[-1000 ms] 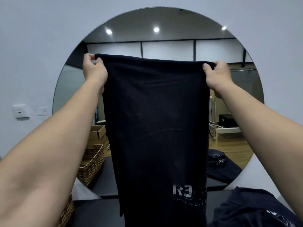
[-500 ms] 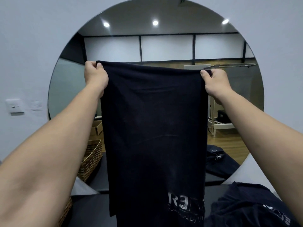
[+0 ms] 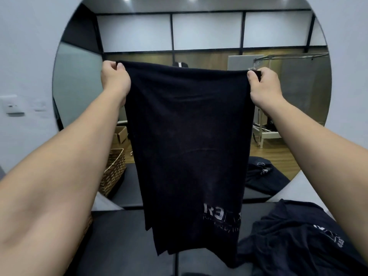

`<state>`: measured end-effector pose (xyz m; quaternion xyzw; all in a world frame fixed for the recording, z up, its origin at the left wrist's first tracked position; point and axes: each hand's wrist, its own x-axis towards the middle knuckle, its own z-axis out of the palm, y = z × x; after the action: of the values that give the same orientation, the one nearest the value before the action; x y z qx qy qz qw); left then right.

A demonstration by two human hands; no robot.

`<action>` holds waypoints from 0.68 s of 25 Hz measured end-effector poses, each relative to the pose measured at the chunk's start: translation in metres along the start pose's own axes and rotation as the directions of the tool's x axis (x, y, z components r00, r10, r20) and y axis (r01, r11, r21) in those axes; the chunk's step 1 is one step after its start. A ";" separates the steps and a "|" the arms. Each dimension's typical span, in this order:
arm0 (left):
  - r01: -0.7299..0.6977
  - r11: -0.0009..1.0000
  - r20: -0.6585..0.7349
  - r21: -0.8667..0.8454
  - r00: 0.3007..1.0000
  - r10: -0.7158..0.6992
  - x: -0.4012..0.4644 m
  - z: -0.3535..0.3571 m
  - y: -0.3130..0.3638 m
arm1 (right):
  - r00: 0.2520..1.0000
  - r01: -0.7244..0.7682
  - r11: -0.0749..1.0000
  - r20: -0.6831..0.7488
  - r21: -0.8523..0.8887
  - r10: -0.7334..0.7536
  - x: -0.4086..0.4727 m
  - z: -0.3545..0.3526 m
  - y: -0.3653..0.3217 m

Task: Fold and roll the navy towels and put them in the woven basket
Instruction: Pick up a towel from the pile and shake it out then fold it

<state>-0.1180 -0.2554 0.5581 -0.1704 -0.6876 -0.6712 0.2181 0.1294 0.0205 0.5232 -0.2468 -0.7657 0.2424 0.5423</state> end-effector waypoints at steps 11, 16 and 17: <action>-0.056 0.997 -0.109 -0.059 0.993 0.049 -0.064 -0.059 0.061 | 0.995 0.057 0.981 -0.092 0.187 -0.040 -0.042 -0.071 -0.035; -0.054 0.998 -0.104 -0.040 0.993 0.050 -0.083 -0.072 0.077 | 0.995 0.043 0.983 -0.096 0.179 -0.026 -0.052 -0.090 -0.048; -0.053 0.998 -0.097 -0.042 0.994 0.049 -0.084 -0.072 0.077 | 0.996 0.035 0.983 -0.090 0.181 -0.019 -0.054 -0.091 -0.047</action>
<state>-0.0011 -0.3195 0.5792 -0.1605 -0.6566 -0.6881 0.2639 0.2263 -0.0403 0.5422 -0.1962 -0.7190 0.2929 0.5989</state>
